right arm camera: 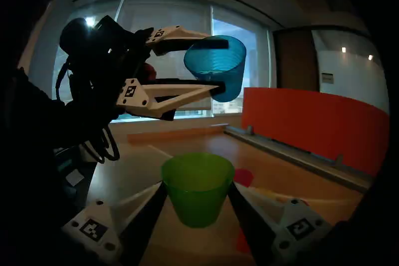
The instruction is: Pour water
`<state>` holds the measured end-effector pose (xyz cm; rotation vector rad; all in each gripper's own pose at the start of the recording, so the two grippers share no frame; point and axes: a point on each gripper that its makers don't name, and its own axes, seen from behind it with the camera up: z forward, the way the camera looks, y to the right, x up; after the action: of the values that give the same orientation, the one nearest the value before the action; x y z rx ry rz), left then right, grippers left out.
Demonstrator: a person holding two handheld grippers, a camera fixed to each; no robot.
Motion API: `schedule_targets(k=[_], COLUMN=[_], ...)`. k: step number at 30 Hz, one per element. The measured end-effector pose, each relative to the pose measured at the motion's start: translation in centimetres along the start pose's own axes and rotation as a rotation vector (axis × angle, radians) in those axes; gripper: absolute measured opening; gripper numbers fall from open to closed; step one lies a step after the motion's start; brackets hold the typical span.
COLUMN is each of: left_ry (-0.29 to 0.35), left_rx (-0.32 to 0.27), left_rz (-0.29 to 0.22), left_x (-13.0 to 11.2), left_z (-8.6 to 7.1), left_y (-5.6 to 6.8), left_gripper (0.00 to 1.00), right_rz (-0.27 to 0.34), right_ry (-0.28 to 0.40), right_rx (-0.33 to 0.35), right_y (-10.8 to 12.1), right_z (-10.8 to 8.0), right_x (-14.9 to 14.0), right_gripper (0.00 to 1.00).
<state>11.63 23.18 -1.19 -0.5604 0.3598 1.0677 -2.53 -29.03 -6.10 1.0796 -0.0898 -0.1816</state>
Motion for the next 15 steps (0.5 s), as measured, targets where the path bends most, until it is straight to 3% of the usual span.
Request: schedule_targets(k=[15], left_ry=[0.005], left_rx=[0.007], left_rz=[0.067], left_x=[0.61], left_z=[0.18], left_y=[-0.18], left_gripper=[0.86], right_rz=[-0.011], right_ry=[0.002], right_rx=[-0.003], right_y=[0.14], right_z=[-0.20], right_x=[0.33], right_gripper=[0.88])
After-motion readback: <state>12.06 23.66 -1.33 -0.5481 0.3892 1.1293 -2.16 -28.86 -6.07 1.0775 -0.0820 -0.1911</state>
